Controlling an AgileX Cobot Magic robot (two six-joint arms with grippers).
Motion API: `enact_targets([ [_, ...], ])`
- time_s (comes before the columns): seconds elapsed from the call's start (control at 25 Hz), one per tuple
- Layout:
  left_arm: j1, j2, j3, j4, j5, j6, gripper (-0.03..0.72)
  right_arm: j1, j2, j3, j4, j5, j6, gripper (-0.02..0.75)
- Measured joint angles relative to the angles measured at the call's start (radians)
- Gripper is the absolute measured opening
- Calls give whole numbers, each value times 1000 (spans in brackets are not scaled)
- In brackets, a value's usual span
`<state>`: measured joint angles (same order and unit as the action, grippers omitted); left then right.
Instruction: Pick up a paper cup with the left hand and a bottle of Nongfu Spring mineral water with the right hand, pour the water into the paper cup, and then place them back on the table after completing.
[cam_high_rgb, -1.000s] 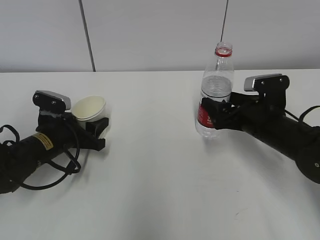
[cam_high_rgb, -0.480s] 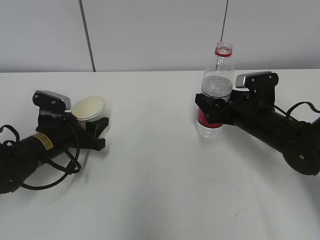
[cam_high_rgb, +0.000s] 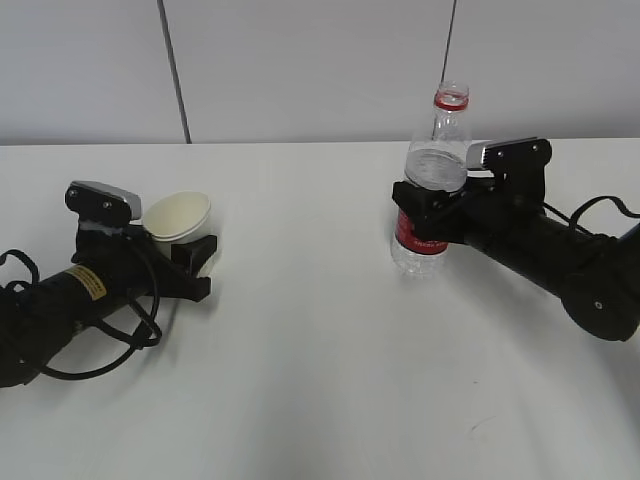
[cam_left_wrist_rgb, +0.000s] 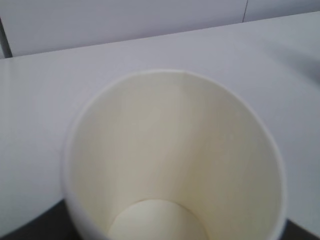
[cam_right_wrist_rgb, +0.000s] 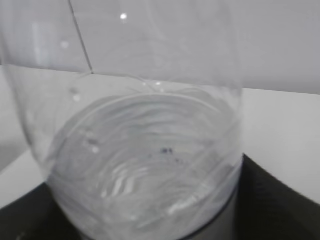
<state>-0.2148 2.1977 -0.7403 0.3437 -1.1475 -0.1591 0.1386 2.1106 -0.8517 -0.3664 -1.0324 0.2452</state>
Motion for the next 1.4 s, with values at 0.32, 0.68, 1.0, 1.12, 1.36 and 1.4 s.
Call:
enact_targets([
  [0.32, 0, 0, 0, 2, 0, 0, 384, 0, 0, 0, 10, 0, 0, 428],
  [0.68, -14, 0, 0, 138, -3, 0, 384, 0, 2, 0, 12, 0, -31, 417],
  [1.0, -101, 0, -1, 143, 0, 0, 384, 0, 2, 0, -7, 0, -72, 416],
  [1.12, -132, 0, -11, 142, 4, -3, 384, 0, 2, 0, -16, 0, -81, 416],
  [1.36, -160, 0, -36, 141, 4, -66, 384, 0, -18, -6, -46, 53, -111, 416],
  [1.4, -160, 0, -37, 141, 4, -72, 384, 0, -24, -6, -49, 66, -118, 416],
])
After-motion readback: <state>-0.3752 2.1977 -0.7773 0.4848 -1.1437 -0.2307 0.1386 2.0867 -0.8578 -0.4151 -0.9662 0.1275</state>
